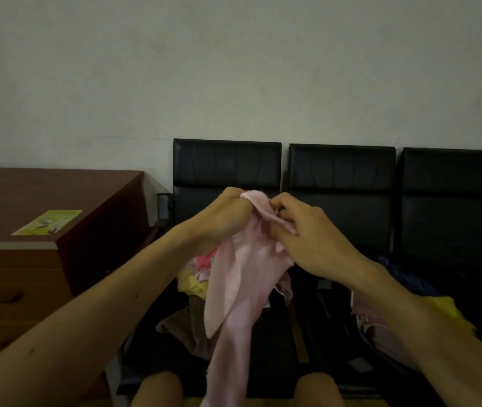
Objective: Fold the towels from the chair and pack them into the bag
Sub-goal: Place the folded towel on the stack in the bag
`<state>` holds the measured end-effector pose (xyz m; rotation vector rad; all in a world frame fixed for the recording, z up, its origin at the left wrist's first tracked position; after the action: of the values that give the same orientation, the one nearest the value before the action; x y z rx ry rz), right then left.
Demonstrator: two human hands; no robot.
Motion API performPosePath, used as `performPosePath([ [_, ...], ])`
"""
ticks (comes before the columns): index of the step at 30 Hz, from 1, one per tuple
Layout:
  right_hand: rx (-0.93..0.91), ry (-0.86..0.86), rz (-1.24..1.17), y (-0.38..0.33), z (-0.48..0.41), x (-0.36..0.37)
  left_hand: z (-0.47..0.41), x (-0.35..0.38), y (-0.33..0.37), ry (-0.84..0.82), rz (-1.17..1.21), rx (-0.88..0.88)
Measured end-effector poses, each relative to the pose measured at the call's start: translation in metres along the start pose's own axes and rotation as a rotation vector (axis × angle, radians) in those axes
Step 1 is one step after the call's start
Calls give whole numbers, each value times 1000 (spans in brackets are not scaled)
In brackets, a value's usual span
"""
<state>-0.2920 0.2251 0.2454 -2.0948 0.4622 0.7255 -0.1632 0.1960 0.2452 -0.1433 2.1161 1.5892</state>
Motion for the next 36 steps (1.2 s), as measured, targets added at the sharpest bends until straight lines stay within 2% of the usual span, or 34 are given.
performPosePath([
  [2,16,4,-25,11,-2,-9,4,3,-2,-121,-117,-73],
  [5,33,-36,-40,20,-3,-15,7,5,-9,-333,-476,-139],
  [7,44,-55,-33,24,-2,-16,14,5,-15,-484,-635,-157],
  [9,49,-64,-32,26,-2,-16,17,2,-17,-536,-768,-118],
  [12,68,-25,-89,29,-5,-18,19,-1,-25,-450,-1034,-15],
  [15,135,27,-182,39,-7,-20,15,-4,-43,-216,-1363,169],
  [16,158,31,-205,43,-7,-18,15,-4,-49,-158,-1396,213],
  [19,233,50,-281,56,-7,-13,12,-8,-67,-117,-1281,214],
  [22,289,89,-314,67,-7,-14,7,-15,-87,-105,-953,126],
  [24,305,105,-317,74,-6,-16,6,-24,-101,-57,-604,-9],
  [26,305,132,-297,83,-6,-20,11,-24,-110,-15,-87,-200],
  [27,279,155,-227,85,-6,-24,15,-22,-109,-1,120,-254],
  [28,239,190,-118,87,-7,-29,17,-19,-106,4,215,-272],
  [30,192,281,-10,90,-8,-41,18,-18,-99,6,139,-237],
  [33,223,342,-199,95,-5,-46,17,-22,-88,-48,-124,-66],
  [36,248,308,-215,101,-4,-41,13,-32,-94,-160,-544,-74],
])
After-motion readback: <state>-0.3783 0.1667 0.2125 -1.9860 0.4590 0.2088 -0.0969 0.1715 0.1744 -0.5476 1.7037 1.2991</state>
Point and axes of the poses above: each hand's wrist, its own z-axis away from the middle knuckle, its own x-axis out of the palm, y = z × x, the point moved 6 cm from there along -z, towards the middle knuckle, and after that the axes turned 6 degrees about -z, right-handed, at the moved point
